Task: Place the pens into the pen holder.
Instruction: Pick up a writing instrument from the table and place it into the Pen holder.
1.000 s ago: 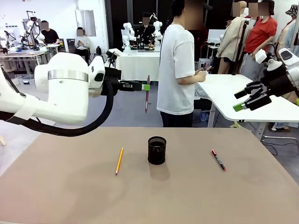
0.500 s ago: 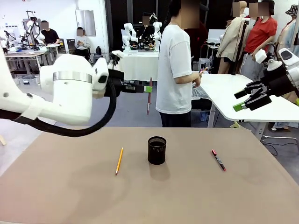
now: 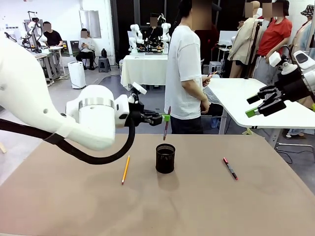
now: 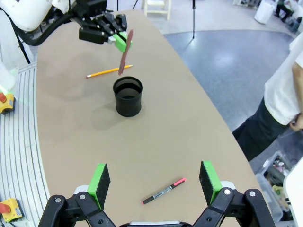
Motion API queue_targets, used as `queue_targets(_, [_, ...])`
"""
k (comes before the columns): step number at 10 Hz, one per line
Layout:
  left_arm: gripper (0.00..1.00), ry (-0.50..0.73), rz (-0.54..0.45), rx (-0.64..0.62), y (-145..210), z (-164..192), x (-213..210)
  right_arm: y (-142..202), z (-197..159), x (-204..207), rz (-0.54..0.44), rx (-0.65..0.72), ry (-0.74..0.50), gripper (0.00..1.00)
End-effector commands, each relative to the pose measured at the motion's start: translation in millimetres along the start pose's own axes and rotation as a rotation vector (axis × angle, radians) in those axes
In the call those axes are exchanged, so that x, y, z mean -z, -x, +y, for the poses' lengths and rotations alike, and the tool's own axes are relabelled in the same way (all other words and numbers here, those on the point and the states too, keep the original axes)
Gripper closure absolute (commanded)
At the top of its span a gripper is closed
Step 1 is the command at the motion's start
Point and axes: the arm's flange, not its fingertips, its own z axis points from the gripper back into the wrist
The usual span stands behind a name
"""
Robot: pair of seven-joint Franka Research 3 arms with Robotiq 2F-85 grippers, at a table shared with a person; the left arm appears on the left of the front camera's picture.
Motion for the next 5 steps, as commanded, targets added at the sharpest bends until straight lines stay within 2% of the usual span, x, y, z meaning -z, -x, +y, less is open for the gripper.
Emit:
queue_targets(1, [1.00, 0.002, -0.065, -0.016, 23.3, -3.4, 5.3, -2.6, 0.0, -0.6, -0.009, 0.002, -0.001, 0.00])
queue_targets(5, [1.00, -0.014, -0.029, -0.021, 54.7, -8.2, 9.0, -2.6, 0.0, -0.6, -0.009, 0.002, -0.001, 0.00])
